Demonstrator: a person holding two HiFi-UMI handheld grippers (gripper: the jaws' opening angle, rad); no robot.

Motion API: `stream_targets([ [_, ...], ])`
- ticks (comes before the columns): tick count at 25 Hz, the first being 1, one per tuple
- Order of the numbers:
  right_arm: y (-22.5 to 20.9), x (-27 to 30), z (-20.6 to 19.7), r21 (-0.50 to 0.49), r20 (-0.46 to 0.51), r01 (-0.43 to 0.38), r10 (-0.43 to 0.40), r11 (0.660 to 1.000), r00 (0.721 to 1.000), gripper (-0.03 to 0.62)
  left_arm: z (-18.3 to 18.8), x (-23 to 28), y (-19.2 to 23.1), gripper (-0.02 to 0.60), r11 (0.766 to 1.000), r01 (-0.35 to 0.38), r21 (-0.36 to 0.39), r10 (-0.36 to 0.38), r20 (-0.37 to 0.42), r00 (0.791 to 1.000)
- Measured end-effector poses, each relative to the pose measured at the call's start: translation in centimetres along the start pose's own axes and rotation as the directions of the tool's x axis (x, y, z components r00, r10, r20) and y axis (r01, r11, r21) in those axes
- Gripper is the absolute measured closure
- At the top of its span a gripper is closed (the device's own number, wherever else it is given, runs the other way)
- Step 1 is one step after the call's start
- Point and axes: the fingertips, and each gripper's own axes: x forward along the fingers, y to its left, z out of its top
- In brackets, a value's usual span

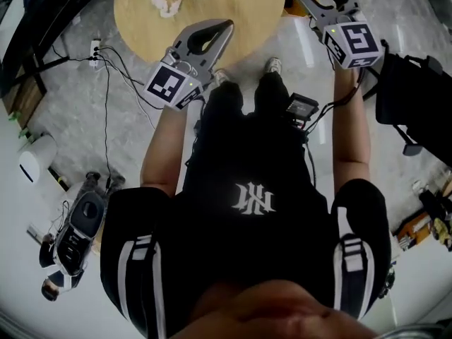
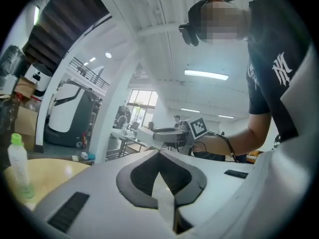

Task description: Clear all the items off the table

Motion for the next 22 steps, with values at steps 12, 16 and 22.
stream_targets([
  [12, -17.0, -3.8, -18.3, 0.184, -0.084, 0.064, -0.049, 0.981, 0.995, 0.279, -7.9, 21.6, -4.3, 0.569, 0.984, 0.139, -0.112, -0.15, -0.101, 0.983],
  [16, -19.6, 2.4, -30.3, 0.244, -0.163, 0.033, 0.007, 0.969, 0.987, 0.279, -17.4, 27.7, 0.0, 0.569, 0.969, 0.141, -0.204, -0.173, -0.147, 0.974],
  [22, -15.9, 9.7, -43.2, 0.287, -0.202, -0.025, 0.086, 0.958, 0.975, 0.279, -29.2, 27.4, 4.7, 0.569, 0.96, 0.053, -0.275, -0.105, -0.175, 0.979],
])
